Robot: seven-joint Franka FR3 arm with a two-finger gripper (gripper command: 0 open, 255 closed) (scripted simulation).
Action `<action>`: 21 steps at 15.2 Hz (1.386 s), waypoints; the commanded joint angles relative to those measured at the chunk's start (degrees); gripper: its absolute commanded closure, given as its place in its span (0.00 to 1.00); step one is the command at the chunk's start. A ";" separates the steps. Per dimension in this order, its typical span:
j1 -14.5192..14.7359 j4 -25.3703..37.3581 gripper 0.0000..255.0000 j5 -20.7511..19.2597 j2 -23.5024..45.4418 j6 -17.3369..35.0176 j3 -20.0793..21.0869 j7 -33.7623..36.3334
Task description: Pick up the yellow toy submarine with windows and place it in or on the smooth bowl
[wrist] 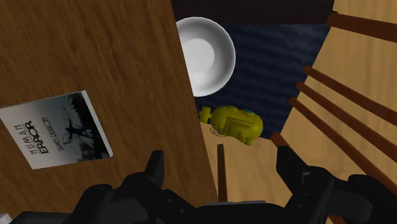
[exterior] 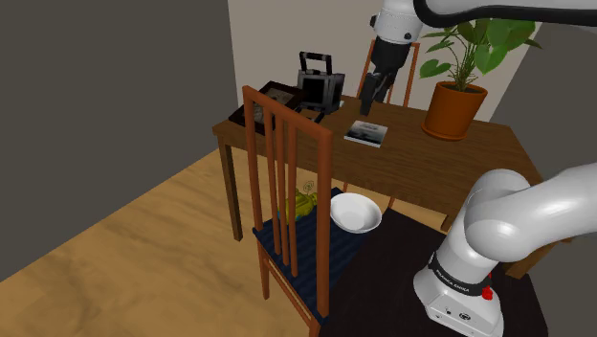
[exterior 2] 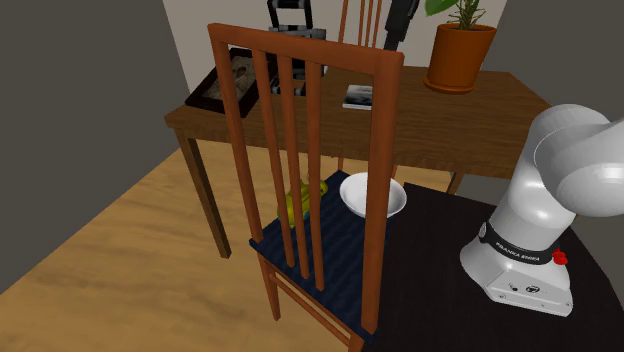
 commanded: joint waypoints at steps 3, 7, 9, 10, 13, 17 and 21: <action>0.31 -0.64 0.00 0.22 3.26 2.65 0.26 0.31; 0.89 -1.20 0.00 0.63 10.33 7.78 0.82 0.86; 1.17 -1.11 0.00 0.80 14.12 10.22 1.10 1.12; 1.31 -0.97 0.00 0.88 16.06 11.41 1.24 1.24; 1.69 -0.19 0.00 1.08 22.09 14.78 1.69 1.59; 2.16 1.70 0.00 1.24 30.46 18.79 2.32 2.04; 2.65 4.53 0.00 1.27 39.11 22.12 2.92 2.48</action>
